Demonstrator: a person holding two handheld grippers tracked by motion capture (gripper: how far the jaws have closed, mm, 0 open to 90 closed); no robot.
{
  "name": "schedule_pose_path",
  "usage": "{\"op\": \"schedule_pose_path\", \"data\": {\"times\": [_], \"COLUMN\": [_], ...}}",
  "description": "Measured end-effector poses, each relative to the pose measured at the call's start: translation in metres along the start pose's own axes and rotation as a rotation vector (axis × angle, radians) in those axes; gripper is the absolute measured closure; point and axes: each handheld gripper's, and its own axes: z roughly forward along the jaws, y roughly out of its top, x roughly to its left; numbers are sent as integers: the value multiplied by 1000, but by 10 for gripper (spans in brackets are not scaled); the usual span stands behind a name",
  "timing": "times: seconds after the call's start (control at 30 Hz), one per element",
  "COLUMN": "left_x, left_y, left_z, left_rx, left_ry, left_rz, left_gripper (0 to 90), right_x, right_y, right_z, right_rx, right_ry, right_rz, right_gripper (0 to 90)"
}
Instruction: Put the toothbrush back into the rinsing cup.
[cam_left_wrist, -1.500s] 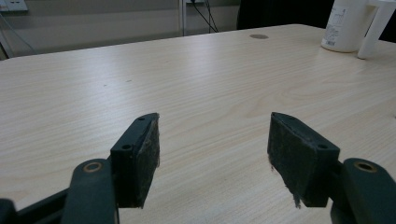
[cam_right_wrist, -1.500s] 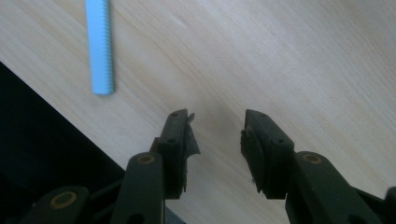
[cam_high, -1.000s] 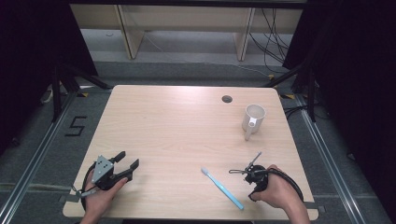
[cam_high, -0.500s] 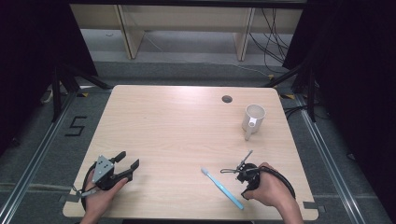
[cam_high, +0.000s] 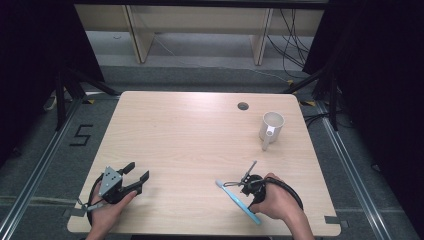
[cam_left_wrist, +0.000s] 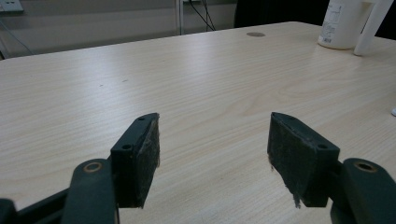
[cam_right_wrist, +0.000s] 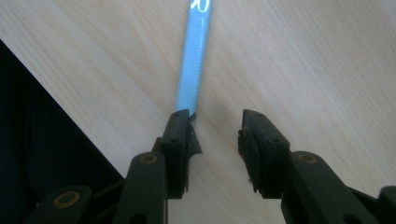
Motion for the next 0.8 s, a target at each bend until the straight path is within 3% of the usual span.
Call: {"op": "schedule_pose_path", "data": {"times": [0.03,0.13,0.17,0.23,0.3,0.37,0.47,0.5,0.53,0.57,0.6,0.73,0.8], "left_x": [0,0,0,0,0,0,0,0,0,0,0,0,0], "left_y": [0,0,0,0,0,0,0,0,0,0,0,0,0], "left_z": [0,0,0,0,0,0,0,0,0,0,0,0,0], "left_rx": [0,0,0,0,-1,0,0,0,-1,-1,-1,-1,-1], "left_ry": [0,0,-1,-1,-2,-2,-2,-2,-2,-2,-2,-3,-4], "left_rz": [0,-1,-1,-2,-3,-2,-1,-2,-3,-3,-4,-3,-2], "left_gripper": [338,338,338,338,338,338,338,338,338,338,338,338,338], "right_x": [0,5,5,7,6,9,8,10,6,11,7,6,8], "right_y": [2,7,10,13,18,21,24,25,25,27,27,28,29], "right_z": [1,2,4,4,8,9,12,13,15,16,16,19,20], "right_rx": [2,19,21,31,32,47,57,56,53,58,63,65,72], "right_ry": [7,1,2,1,10,1,6,5,11,17,11,14,16], "right_rz": [-15,15,-21,-5,-32,2,-17,5,-33,25,-24,-26,4], "right_gripper": [640,647,662,669,676,681,689,693,694,696,698,702,704]}}
